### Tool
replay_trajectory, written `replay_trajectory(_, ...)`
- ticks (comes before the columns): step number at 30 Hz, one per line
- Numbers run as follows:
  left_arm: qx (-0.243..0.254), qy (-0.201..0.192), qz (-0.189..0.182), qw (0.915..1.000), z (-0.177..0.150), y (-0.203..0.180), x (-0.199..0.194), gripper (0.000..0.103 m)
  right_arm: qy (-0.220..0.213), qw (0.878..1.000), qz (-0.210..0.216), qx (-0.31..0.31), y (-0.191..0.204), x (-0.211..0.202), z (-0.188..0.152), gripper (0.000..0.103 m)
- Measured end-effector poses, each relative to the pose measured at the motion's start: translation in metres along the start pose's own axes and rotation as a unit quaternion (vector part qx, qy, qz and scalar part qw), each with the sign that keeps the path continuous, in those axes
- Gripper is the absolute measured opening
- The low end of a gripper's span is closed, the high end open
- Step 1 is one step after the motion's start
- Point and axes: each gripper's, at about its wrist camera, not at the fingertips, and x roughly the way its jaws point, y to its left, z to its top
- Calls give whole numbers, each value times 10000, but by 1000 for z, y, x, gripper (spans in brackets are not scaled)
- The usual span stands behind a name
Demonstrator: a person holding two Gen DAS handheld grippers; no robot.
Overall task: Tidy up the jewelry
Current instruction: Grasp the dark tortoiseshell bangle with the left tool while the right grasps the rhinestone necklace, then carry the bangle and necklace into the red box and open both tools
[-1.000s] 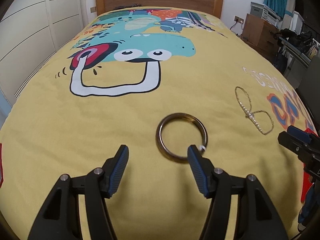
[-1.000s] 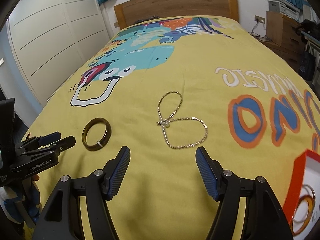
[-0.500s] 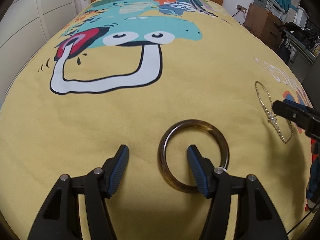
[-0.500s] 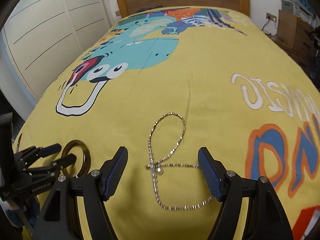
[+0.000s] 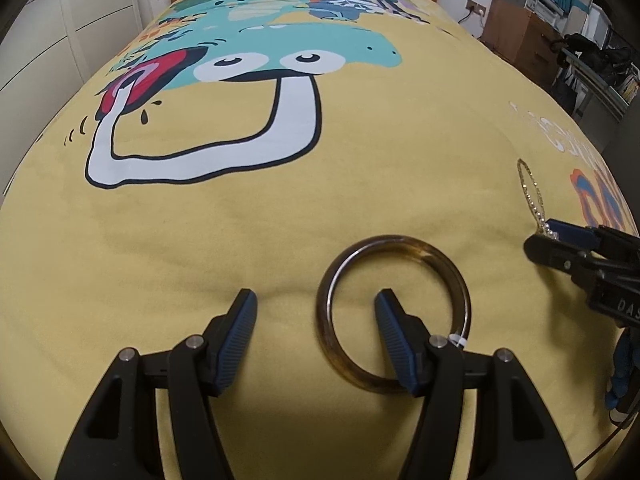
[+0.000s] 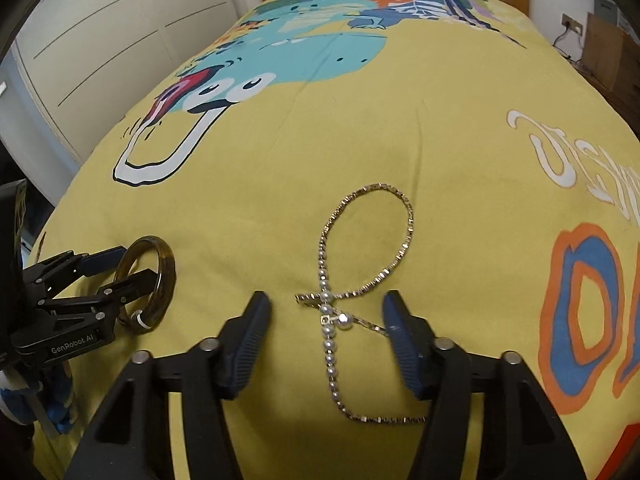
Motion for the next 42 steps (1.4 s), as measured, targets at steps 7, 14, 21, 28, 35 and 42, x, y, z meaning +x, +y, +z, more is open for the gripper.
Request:
replay_trajectory(7, 186, -136, 91, 9997, -4, -5, -2, 58, 28, 9999, -84, 57, -3, -2, -5, 17)
replay_trajectory(14, 372, -244, 37, 9990, -8, -14, -7, 30, 29, 9998, -197, -21, 3, -5, -10, 15)
replay_trajectory(21, 361, -337, -84, 9987, -11, -22, -17, 9, -173, 9997, -148, 97, 9, -20, -18, 14)
replay_trajectory(28, 264, -508, -27, 9984, -14, -21, -36, 8, -443, 9986, 35, 299, 18, -39, -28, 14)
replay_trajectory(35, 281, -651, 27, 9975, -18, -22, -60, 8, -724, 9958, 186, 533, 22, -66, -33, 14)
replay_trajectory(42, 281, -748, -17, 9968, -24, -23, -88, 8, -982, 9917, 369, 748, 22, -102, -40, 14)
